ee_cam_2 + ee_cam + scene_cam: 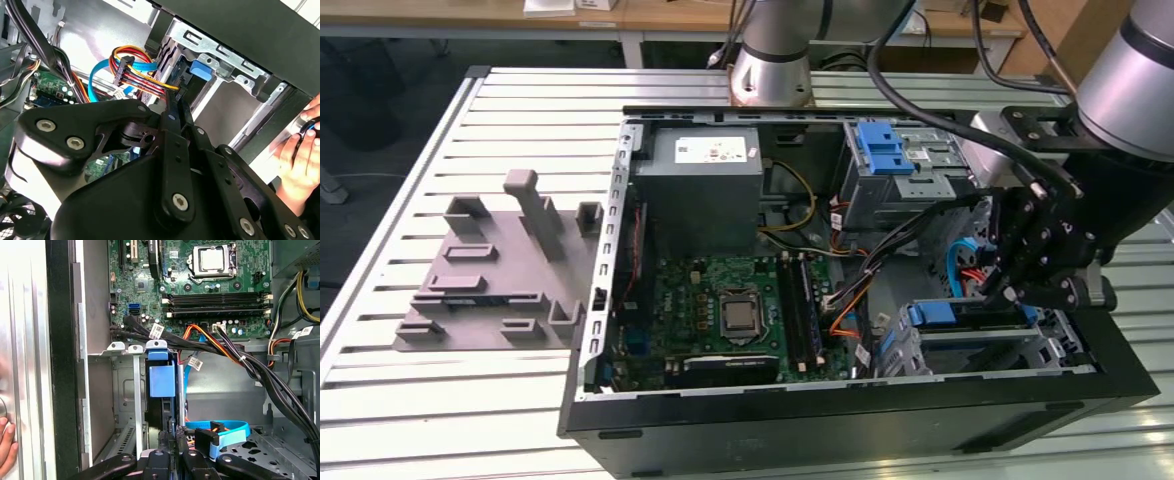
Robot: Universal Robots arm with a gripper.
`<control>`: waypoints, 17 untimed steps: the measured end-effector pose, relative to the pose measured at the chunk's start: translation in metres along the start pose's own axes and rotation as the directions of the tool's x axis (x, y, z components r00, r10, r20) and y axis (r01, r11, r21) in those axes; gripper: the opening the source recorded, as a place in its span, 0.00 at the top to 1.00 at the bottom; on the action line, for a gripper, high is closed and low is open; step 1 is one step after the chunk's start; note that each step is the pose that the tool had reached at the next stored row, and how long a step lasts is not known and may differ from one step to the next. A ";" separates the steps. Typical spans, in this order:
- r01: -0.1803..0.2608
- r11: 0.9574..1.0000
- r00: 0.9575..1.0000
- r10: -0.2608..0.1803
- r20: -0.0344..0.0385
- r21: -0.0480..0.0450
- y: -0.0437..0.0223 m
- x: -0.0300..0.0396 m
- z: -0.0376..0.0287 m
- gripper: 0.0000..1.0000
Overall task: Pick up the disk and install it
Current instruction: 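Insert the first disk wire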
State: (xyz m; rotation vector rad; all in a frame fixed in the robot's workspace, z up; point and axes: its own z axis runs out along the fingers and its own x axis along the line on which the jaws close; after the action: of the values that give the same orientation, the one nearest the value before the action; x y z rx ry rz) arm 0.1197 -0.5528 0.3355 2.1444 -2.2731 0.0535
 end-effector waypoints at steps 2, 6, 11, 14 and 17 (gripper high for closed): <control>-0.002 1.000 1.000 0.002 0.000 0.000 0.0000 0.0000 0.0003 0.84; -0.005 1.000 1.000 0.005 0.000 -0.001 -0.0001 0.0000 0.0010 0.84; -0.008 1.000 1.000 0.008 -0.001 -0.003 -0.0007 -0.0001 0.0021 0.84; -0.009 1.000 1.000 0.009 -0.001 -0.003 -0.0011 -0.0001 0.0026 0.84; -0.009 1.000 1.000 0.009 0.000 -0.004 -0.0013 -0.0002 0.0028 0.84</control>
State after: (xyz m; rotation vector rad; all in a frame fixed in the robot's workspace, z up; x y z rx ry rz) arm 0.1210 -0.5528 0.3328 2.1322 -2.2811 0.0497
